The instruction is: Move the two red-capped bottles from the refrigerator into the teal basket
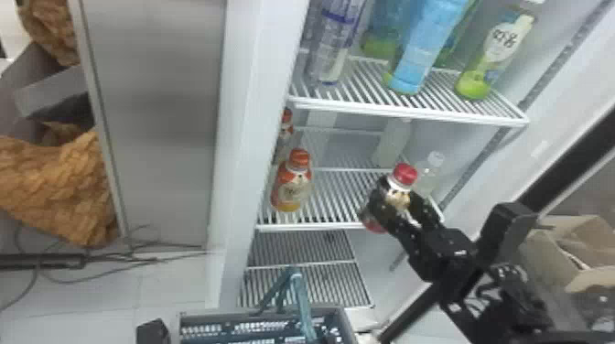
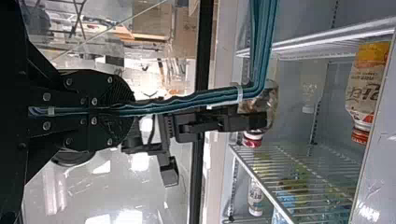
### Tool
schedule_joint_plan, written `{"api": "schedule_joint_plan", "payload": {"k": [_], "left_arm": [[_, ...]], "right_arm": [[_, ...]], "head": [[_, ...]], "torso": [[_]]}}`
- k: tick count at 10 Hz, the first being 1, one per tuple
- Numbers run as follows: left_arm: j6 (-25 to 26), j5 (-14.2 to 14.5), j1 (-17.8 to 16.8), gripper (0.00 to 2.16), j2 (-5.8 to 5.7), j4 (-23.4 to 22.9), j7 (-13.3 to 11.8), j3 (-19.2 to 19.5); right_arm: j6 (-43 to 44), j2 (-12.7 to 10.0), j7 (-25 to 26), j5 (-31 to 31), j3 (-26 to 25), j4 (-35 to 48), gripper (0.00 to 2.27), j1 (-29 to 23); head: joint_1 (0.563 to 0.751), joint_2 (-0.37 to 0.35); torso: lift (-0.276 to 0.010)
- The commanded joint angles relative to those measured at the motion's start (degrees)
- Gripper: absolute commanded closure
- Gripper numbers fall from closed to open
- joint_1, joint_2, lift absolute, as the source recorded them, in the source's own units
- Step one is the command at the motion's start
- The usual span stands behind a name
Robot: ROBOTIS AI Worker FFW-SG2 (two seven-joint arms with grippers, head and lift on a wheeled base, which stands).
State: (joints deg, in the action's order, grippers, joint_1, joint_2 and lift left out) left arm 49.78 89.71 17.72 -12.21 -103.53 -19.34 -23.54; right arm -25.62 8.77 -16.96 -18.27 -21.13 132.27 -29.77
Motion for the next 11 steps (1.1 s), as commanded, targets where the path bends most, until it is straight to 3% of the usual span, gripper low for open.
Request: {"api": "schedule_joint_plan", "payload": {"k": [1,6,11], "left_arm": [[0.0,-0.1,0.0,1.10,-0.01,0.0,0.0,0.1],[0.0,-0.6,0.0,1.10,0.08,0.1,0.1,0.9],[0.0,-1.4,0.1,1.10,-0.27,0.0,0.2,1.6]], "right_arm": [[-2.9,-0.5,-0.8,-1.3,-0.6,2.2,0.76,-3.0],[-9.0,-1.7,-3.2,-3.5,-0.5,6.5,0.76,-7.9],[-18.0,-1.3,-4.9,-5.9,1.6,11.1,0.76,-11.1]], "head": [[0.695,-0.350],[0.695,-0.350],[0.695,-0.350]], "torso": [[-0.228],[-0.228],[-0.228]]}}
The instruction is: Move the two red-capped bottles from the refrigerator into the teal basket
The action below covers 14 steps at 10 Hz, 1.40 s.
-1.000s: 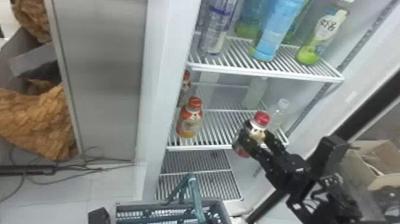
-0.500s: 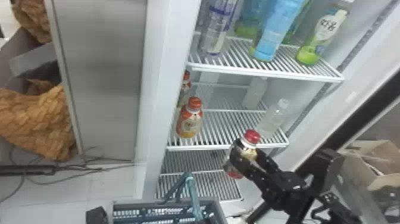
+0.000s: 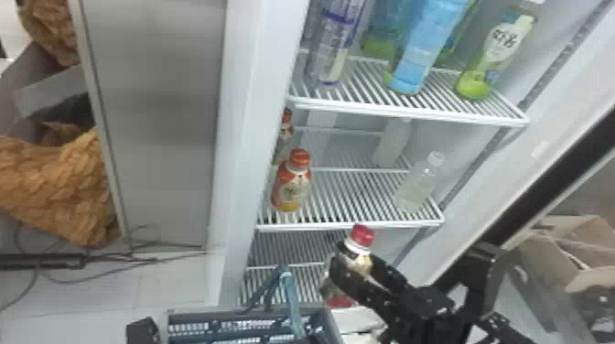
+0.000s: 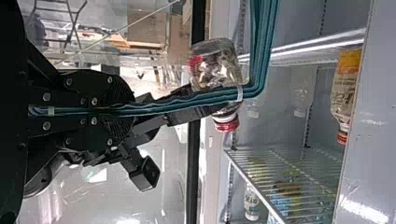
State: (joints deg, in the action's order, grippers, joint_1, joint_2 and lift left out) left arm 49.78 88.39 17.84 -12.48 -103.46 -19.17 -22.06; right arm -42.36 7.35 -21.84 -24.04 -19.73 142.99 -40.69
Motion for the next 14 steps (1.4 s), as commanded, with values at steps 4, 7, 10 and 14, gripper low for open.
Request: {"api": "schedule_joint_plan", "payload": {"k": [4,7,10,14], "left_arm": [[0.1,-0.8,-0.1,1.10,-0.09,0.0,0.0,0.5],[0.1,-0.8,-0.1,1.10,-0.09,0.0,0.0,0.6],[0.1,-1.0,-0.1,1.10,-0.09,0.0,0.0,0.6],[0.1,-1.1,-0.1,1.10,-0.09,0.0,0.0,0.6]], "right_arm": [[-9.8,0.8,-1.3,-2.4,2.5,0.7,0.76,-0.1],[-15.9,1.0,-1.5,-3.0,2.5,1.5,0.76,0.2],[-21.3,1.2,-1.5,-3.5,2.6,2.9,0.76,-0.1],[-22.6,1.3,-1.5,-6.4,3.4,0.0,0.41,0.6]], "head": [[0.695,-0.350],[0.695,-0.350],[0.695,-0.350],[0.695,-0.350]], "torso": [[-0.228],[-0.228],[-0.228],[-0.228]]}}
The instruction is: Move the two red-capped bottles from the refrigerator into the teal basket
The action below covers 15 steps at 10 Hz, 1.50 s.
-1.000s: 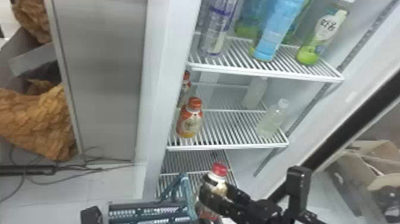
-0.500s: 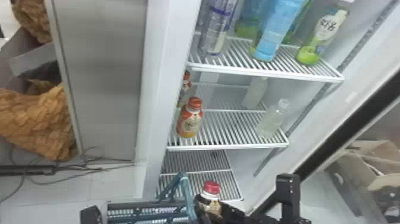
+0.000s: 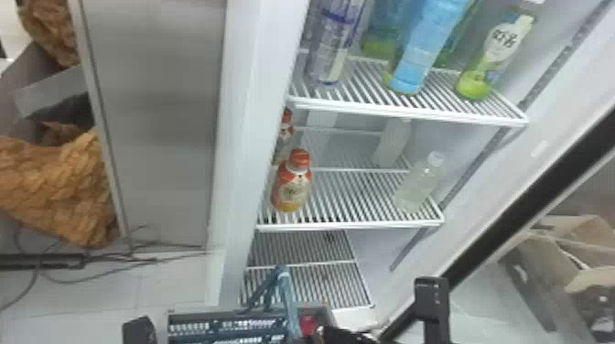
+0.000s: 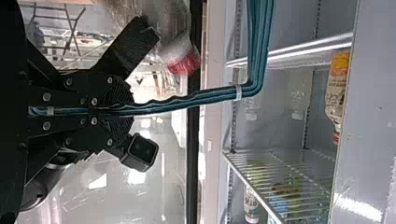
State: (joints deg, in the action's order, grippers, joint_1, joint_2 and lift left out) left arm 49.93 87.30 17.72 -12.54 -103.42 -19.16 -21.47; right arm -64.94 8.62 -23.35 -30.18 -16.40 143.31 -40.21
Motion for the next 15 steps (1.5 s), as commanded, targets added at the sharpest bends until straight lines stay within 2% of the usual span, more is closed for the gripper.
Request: {"api": "schedule_joint_plan", "payload": {"k": [1,4,6,10,12,15], "left_arm": [[0.0,0.0,0.1,1.10,-0.02,0.0,0.0,0.0],[0.0,0.0,0.1,1.10,0.06,0.0,0.0,0.0],[0.0,0.0,0.1,1.10,0.06,0.0,0.0,0.0],[0.0,0.1,0.1,1.10,0.15,0.0,0.0,0.1],[0.0,0.1,0.1,1.10,0.15,0.0,0.0,0.0],[0.0,0.1,0.1,1.10,0.24,0.0,0.0,-0.1]], "right_arm": [[0.0,0.1,0.0,-0.2,-0.1,-0.7,0.34,0.3],[0.1,0.0,-0.1,0.5,-0.1,-0.9,0.31,0.6],[3.6,0.0,-0.7,2.0,-0.2,-1.4,0.31,0.7],[12.2,-0.4,-0.9,10.0,-1.0,0.3,0.31,0.3],[19.2,-0.6,-0.8,11.8,-1.5,0.2,0.31,0.0],[36.5,-1.5,-0.5,11.4,-1.0,-3.5,0.31,-0.3]], "head": [[0.695,-0.350],[0.695,-0.350],[0.695,-0.350],[0.695,-0.350],[0.695,-0.350],[0.695,-0.350]], "torso": [[-0.228],[-0.228],[-0.228],[-0.228],[-0.228],[-0.228]]}}
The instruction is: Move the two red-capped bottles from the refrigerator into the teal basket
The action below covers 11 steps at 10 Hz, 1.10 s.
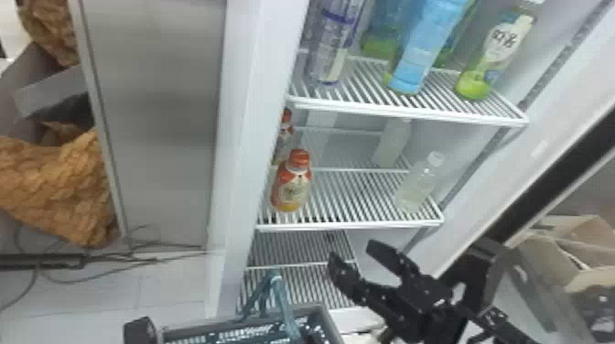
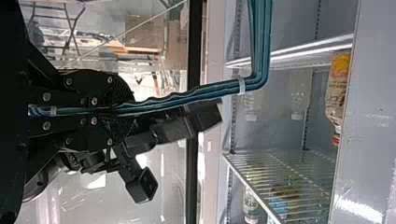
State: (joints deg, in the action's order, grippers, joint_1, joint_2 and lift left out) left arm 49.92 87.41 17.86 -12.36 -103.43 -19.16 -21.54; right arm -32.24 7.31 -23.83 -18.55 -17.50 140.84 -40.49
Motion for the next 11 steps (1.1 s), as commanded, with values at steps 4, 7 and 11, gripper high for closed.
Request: {"api": "schedule_joint_plan", "payload": {"k": [4,7,11], "left_arm": [[-0.3,0.2,0.6,1.10,0.58,0.0,-0.2,0.3],[-0.4,0.2,1.3,1.10,0.67,-0.1,-0.4,0.4],[-0.6,0.0,1.5,1.10,0.58,-0.1,-0.5,0.4]], "right_arm": [[23.5,-1.1,3.3,-2.2,3.6,-9.0,0.31,1.7],[31.5,-1.2,9.2,-0.6,6.5,-9.7,0.31,0.8],[41.4,-0.4,18.6,0.8,12.5,-12.9,0.31,-0.1]], "head": [[0.695,-0.350],[0.695,-0.350],[0.695,-0.350]], "torso": [[-0.228],[-0.228],[-0.228]]}}
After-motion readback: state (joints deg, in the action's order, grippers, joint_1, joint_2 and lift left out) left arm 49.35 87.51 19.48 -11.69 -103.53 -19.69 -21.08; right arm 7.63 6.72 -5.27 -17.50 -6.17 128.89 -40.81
